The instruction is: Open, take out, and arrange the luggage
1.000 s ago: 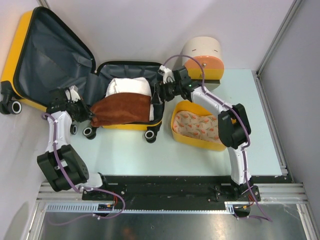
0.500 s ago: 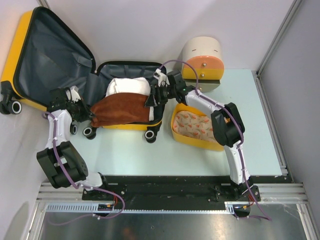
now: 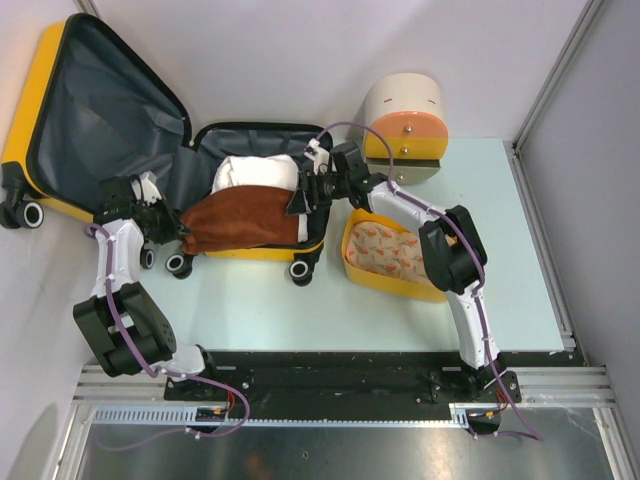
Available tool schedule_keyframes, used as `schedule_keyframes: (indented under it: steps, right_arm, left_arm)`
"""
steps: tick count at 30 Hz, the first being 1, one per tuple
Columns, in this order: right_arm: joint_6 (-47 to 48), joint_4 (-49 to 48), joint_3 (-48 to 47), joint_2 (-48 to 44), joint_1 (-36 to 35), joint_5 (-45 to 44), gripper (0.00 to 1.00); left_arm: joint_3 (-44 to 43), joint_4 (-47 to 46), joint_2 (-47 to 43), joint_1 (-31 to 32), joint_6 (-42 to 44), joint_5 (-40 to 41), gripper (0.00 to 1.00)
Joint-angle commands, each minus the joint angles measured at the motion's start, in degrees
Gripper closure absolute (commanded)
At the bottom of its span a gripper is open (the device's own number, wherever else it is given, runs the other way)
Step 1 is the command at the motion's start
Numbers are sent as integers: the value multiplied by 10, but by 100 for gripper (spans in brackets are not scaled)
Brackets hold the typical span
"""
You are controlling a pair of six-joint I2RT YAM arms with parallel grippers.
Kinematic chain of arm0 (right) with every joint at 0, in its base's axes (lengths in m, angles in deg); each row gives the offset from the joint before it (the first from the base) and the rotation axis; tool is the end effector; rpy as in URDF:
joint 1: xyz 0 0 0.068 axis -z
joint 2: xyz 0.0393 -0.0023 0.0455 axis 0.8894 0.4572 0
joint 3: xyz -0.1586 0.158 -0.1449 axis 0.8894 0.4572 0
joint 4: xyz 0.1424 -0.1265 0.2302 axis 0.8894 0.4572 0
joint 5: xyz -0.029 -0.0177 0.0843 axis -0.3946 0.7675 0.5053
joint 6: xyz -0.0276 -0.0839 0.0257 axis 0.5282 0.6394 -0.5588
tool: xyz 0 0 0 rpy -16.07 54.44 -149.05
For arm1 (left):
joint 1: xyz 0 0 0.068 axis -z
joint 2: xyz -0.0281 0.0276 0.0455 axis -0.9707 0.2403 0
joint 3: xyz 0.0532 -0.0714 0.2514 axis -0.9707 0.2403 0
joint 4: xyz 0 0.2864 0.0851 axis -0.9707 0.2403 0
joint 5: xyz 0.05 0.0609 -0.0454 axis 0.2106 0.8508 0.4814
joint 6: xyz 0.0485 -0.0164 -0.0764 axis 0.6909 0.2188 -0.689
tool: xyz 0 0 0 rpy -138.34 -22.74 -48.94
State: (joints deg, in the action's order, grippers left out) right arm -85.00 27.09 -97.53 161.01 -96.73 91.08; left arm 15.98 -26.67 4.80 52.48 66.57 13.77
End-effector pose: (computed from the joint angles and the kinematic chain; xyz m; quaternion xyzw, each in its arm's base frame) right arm 0.4475 0.3670 0.1938 -0.2625 0.7897 0.4867 0.2658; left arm 0.3432 0.1129 0.2269 -0.1879 0.9161 -0.1584 0.3169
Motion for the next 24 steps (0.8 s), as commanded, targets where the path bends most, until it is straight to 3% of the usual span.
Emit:
schedule_keyframes:
  steps: [1,5,6,8,9,11,24]
  right_arm:
    - [-5,-7,-10,18,-7,0,40]
    - [-8,-10,-16,21,-11,1,64]
    - [-6,-8,-15,19,-13,0,74]
    - [2,-4,-14,8,-11,-3,82]
    - [5,-1,-12,1,-10,-5,92]
    - [10,2,-8,-18,-5,-9,100]
    - [56,36,4,-124,4,-39,100]
  left_arm:
    - [-11,-18,-11,-8,11,-6,100]
    - [-12,-19,-16,-8,11,-16,100]
    - [-12,-19,-17,-7,11,-16,100]
    - [-14,-20,-27,-7,15,-25,100]
    - [-15,-20,-31,-5,15,-28,100]
    - [-19,-21,-48,0,20,-34,100]
    - [-54,-21,-143,109,86,-23,100]
